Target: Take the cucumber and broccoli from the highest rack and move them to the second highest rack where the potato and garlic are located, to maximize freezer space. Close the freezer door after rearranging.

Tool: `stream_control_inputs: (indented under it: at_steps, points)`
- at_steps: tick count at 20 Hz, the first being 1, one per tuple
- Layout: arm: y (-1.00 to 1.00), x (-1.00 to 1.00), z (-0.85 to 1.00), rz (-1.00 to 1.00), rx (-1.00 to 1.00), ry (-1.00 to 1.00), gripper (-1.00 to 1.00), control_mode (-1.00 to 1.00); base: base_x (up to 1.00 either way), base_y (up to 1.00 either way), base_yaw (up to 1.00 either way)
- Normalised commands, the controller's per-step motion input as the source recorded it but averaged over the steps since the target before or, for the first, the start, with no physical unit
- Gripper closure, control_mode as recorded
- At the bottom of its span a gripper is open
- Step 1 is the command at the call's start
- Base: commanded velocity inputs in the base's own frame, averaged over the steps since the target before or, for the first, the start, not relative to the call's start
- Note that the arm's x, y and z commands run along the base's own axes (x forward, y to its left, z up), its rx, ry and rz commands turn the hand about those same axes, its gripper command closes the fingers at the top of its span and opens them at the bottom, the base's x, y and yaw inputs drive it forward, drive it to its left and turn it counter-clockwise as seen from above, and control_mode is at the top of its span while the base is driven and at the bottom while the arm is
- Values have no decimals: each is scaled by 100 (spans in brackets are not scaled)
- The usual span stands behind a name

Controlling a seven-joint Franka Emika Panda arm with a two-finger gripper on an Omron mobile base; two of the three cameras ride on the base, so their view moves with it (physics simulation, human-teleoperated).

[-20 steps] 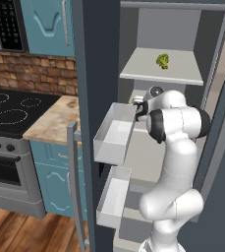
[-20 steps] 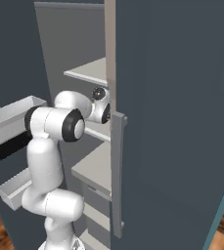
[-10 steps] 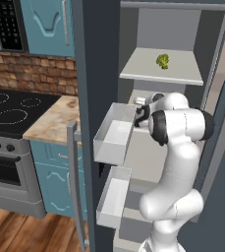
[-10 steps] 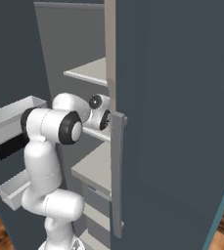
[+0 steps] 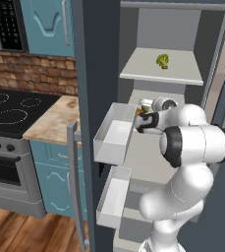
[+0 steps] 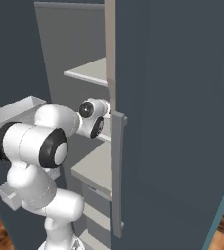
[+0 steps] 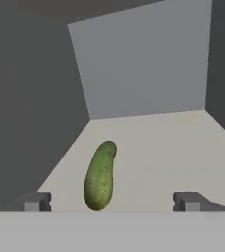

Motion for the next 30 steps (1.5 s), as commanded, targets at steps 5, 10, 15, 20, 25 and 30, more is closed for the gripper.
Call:
stream_control_inputs:
  at_steps: [5,10,15,20,25,30]
  points:
    - [29,-60,72,-9,0,1,-100,-100,0,0,0]
    - [46,-59,61,-6,0,12,-100,-100,0,0,0]
    - [58,-54,43,0,-3,32,-100,-100,0,0,0]
    - [42,-52,48,-4,-5,5,-100,-100,0,0,0]
    - [17,-34,64,-18,-8,-6,-100,-100,0,0,0]
    - [6,-11,82,-23,-5,-2,-100,-100,0,0,0]
